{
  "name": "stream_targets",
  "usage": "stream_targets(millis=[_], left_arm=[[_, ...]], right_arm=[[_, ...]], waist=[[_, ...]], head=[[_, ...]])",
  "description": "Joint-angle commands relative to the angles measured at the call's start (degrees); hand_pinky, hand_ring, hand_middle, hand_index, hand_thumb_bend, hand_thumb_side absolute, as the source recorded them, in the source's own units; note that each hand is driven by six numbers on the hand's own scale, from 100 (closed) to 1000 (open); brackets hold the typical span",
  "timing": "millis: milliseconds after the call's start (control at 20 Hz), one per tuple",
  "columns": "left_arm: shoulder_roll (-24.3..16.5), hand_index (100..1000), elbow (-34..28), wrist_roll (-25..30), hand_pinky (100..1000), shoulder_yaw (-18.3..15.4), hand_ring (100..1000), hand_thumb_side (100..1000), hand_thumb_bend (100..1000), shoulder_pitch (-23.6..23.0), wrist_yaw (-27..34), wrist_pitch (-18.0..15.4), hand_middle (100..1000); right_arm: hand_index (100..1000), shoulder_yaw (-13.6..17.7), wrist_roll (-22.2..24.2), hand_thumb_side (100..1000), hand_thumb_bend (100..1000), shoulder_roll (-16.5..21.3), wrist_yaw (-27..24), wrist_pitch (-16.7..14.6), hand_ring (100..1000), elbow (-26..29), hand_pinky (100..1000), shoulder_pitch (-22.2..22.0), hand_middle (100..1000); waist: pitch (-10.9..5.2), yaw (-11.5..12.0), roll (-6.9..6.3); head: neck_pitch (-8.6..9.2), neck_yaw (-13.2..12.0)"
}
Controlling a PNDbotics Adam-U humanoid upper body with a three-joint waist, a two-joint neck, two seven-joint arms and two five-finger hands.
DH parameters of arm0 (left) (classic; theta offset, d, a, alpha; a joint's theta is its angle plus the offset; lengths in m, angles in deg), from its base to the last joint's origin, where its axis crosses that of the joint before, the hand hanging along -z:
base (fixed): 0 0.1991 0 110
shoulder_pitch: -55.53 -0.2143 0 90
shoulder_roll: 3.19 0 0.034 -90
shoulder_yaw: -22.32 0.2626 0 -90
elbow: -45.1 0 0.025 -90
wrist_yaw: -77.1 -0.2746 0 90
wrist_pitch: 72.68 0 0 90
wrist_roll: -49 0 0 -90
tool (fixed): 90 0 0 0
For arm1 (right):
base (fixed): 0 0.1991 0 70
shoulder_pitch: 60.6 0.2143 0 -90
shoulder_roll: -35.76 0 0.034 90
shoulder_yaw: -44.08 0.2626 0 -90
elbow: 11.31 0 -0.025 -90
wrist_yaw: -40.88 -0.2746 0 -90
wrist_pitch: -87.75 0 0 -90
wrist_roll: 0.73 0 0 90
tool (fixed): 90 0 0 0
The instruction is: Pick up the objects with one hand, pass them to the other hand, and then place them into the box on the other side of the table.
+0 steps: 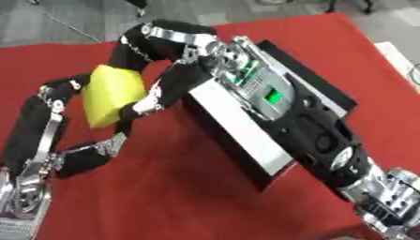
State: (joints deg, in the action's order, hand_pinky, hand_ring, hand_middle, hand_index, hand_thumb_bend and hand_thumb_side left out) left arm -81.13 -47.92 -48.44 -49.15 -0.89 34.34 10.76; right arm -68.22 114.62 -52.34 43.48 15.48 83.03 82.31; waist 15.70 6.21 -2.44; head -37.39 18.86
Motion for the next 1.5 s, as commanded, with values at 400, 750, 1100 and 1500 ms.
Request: stream_targets(millis=[400, 750, 1100, 1500], left_arm=[[-2.09, 826, -1.03, 0.17, 813, -0.97, 807, 440, 253, -1.32, 0.13, -0.51, 686], [-2.53, 880, -1.34, 1.91, 843, -1.44, 849, 506, 506, -2.11, -2.11, -0.82, 743], [-3.03, 898, -1.77, -0.42, 849, -2.65, 860, 482, 527, -3.42, -3.23, 1.47, 756], [-5.27, 898, -2.35, -2.18, 847, -4.24, 861, 485, 530, -6.12, -2.56, 3.02, 756]], right_arm=[[477, 1.64, -2.04, 100, 369, 1.74, -2.10, 1.22, 645, 2.28, 732, 0.74, 383], [474, 2.32, -2.98, 100, 365, 2.40, -2.93, 1.73, 642, 2.54, 727, 0.72, 381], [472, 2.96, -3.48, 100, 360, 3.48, -3.13, 1.96, 638, 2.73, 721, -0.01, 380], [477, 3.94, -4.46, 100, 358, 5.66, -3.68, 1.68, 642, 3.56, 724, -1.26, 386]], waist=[[-0.61, -0.28, -0.20], [-0.72, -0.54, -0.48], [-0.98, -1.06, -0.77], [-1.53, -2.18, -0.91]], head=[[0.68, 0.42], [0.88, 0.77], [0.95, 0.90], [0.40, 1.88]])
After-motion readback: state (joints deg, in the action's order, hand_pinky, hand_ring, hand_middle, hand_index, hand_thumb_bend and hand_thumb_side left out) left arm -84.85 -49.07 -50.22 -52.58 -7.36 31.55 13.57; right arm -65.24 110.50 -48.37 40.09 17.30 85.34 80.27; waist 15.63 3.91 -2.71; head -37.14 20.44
